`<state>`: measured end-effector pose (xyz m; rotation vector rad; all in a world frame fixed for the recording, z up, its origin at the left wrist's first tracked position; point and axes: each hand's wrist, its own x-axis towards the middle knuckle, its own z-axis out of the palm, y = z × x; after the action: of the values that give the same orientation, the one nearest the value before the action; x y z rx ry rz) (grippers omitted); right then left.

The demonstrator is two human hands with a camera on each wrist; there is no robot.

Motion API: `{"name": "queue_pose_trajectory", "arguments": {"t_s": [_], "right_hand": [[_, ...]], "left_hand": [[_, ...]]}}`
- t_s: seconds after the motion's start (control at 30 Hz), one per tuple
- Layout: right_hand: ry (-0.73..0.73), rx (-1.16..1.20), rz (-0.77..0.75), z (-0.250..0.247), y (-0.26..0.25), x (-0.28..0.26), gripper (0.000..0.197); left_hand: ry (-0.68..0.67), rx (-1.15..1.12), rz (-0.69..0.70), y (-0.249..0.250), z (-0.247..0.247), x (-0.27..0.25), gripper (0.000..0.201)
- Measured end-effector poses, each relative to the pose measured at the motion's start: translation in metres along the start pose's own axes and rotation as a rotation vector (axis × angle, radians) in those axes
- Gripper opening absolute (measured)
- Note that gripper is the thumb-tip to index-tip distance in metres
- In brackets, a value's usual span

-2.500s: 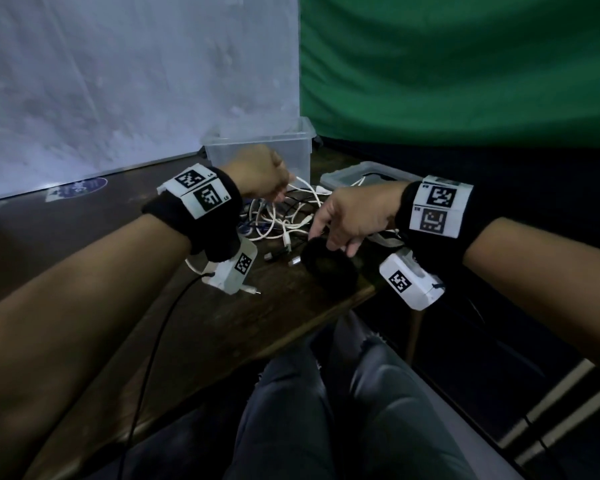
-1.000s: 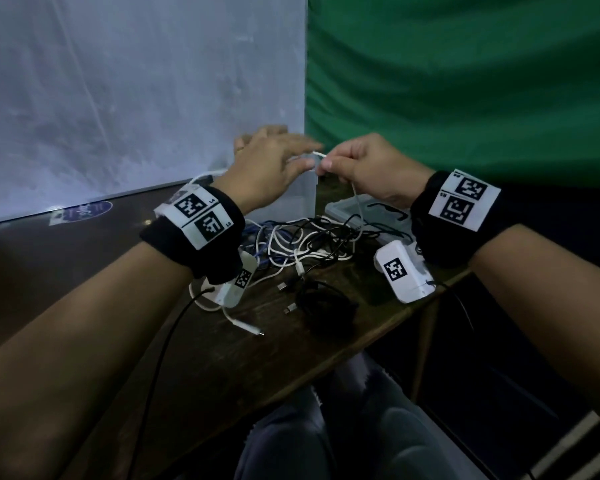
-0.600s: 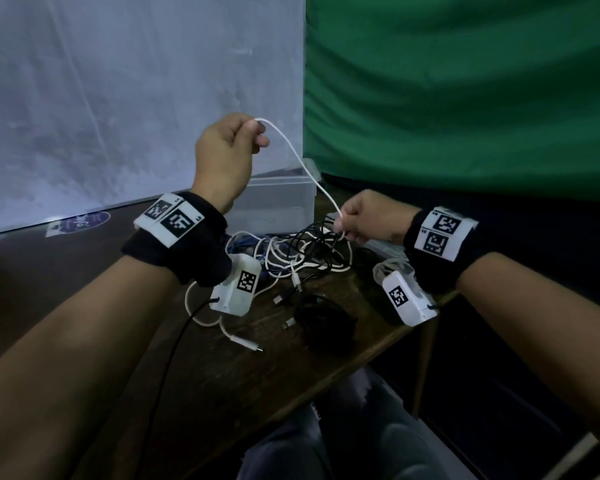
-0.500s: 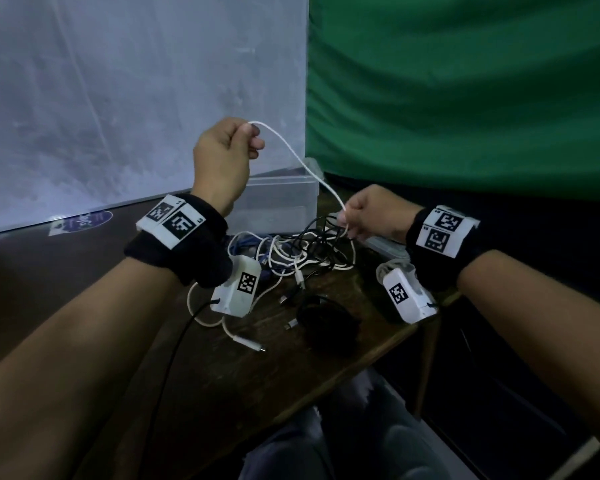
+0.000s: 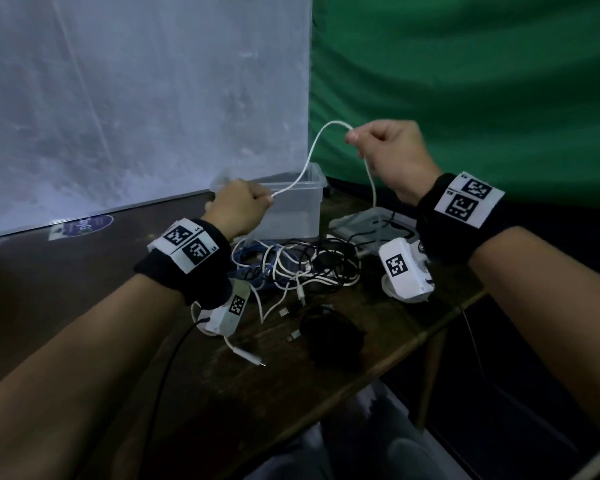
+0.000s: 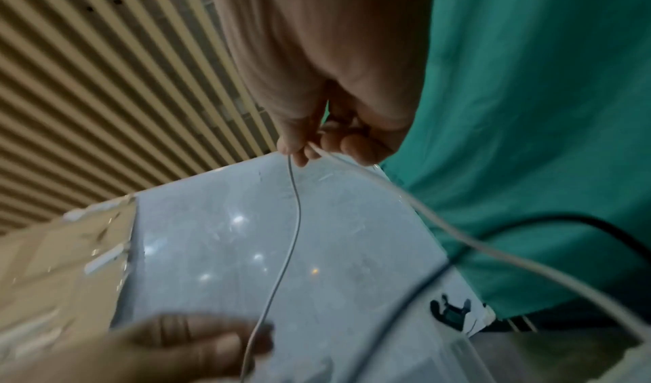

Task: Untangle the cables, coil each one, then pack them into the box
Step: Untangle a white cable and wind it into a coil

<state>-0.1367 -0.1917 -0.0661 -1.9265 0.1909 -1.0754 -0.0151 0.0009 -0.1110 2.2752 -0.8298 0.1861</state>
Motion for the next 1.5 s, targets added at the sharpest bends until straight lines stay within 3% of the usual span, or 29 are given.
{"name": "queue_pose_trajectory", "arguments": {"t_s": [0.1,0.17,0.23,0.3,0.47,0.63,0.7,0.8,0.93,1.07,1.2,1.3,1.4,1.5], "right_hand": [[-0.144,-0.16,-0.057,0.005,0.002,-0.007,0.01],[-0.244,-0.187,-0.092,0.008,0.001,-0.014,0.013],[-0.322,-0.145,-0.129,0.01,-0.002,-0.02,0.013],[-0.356,-0.112,-0.143,0.011,-0.005,-0.023,0.013],[-0.4,-0.14,-0.05,0.006,0.005,-0.025,0.014],[-0.404,-0.09,0.131,0.002,0.024,-0.03,0.024],[-0.376,-0.026,0.208,0.002,0.029,-0.032,0.027],[-0.307,0.191,0.347,0.002,0.026,-0.033,0.027],[-0.221,0.498,0.411,-0.004,0.011,-0.028,0.03],[-0.195,0.747,0.416,-0.005,0.002,-0.026,0.03],[-0.167,0.868,0.386,0.001,-0.001,-0.027,0.021],[-0.164,0.513,0.294,0.004,0.007,-0.026,0.018],[-0.247,0.089,0.218,0.008,0.018,-0.03,0.022],[-0.342,0.037,0.223,0.014,0.017,-0.036,0.02]], "left_hand": [[0.066,-0.104,0.25,0.016,-0.004,-0.008,0.049],[0.122,-0.092,0.417,0.029,-0.004,-0.01,0.052],[0.146,0.04,0.485,0.034,-0.002,-0.005,0.051],[0.166,0.085,0.482,0.037,-0.003,-0.002,0.044],[0.269,-0.121,0.447,0.04,-0.009,-0.005,0.023],[0.409,-0.641,0.156,0.034,-0.023,0.001,0.024],[0.424,-0.703,0.107,0.029,-0.023,0.003,0.025],[0.368,-0.504,0.08,0.021,-0.016,0.004,0.021],[0.081,0.096,0.077,0.006,0.0,-0.001,0.024],[-0.213,0.255,0.09,0.001,0.017,-0.006,0.021],[-0.429,0.257,0.248,0.011,0.024,-0.016,0.018],[-0.43,0.132,0.352,0.02,0.019,-0.023,0.018],[-0.283,-0.015,0.45,0.029,0.01,-0.024,0.016],[-0.142,-0.141,0.525,0.036,0.007,-0.019,0.013]]}}
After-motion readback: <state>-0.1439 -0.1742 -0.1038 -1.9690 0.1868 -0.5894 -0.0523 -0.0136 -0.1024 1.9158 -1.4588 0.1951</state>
